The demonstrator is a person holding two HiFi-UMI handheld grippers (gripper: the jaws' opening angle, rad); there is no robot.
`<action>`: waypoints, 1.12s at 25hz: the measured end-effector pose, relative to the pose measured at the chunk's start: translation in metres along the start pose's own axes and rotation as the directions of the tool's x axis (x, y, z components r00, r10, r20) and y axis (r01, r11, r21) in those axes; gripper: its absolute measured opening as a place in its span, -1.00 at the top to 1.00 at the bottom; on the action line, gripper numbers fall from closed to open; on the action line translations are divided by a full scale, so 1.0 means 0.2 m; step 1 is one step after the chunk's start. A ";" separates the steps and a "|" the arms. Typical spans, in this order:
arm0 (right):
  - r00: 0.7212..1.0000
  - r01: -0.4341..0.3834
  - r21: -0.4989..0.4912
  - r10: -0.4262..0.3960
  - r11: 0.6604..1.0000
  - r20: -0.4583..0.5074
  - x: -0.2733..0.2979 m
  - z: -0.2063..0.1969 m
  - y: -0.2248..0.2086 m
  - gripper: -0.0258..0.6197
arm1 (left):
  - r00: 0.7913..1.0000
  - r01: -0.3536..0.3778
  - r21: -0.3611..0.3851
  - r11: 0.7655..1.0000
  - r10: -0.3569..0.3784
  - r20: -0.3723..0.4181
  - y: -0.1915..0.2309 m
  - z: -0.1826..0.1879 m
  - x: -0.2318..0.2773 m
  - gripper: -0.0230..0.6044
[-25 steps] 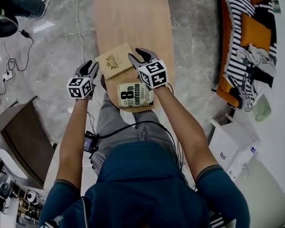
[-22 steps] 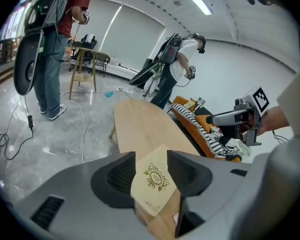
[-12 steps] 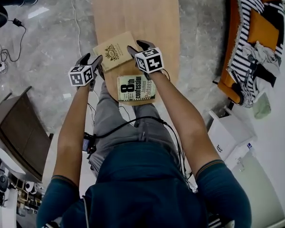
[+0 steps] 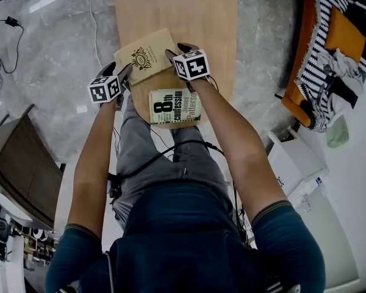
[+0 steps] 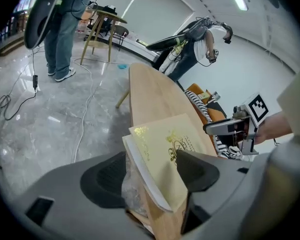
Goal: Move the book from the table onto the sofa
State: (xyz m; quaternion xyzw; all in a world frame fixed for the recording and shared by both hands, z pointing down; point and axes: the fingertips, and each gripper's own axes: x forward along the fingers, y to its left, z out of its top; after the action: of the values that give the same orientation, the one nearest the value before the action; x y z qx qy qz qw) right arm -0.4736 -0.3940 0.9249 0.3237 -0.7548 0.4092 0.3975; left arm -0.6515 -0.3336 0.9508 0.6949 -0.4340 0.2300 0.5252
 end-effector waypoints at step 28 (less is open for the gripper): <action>0.999 -0.008 -0.072 0.004 0.997 -0.052 -0.06 -0.07 0.12 0.54 | 1.000 0.005 -0.012 1.000 -0.004 0.025 -0.08 0.00 -0.08 0.07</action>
State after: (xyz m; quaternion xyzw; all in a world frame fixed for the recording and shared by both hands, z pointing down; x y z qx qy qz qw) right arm -0.4820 -0.3689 0.9103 0.2962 -0.7594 0.3911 0.4273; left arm -0.6471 -0.3264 0.9298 0.6955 -0.4404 0.2175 0.5245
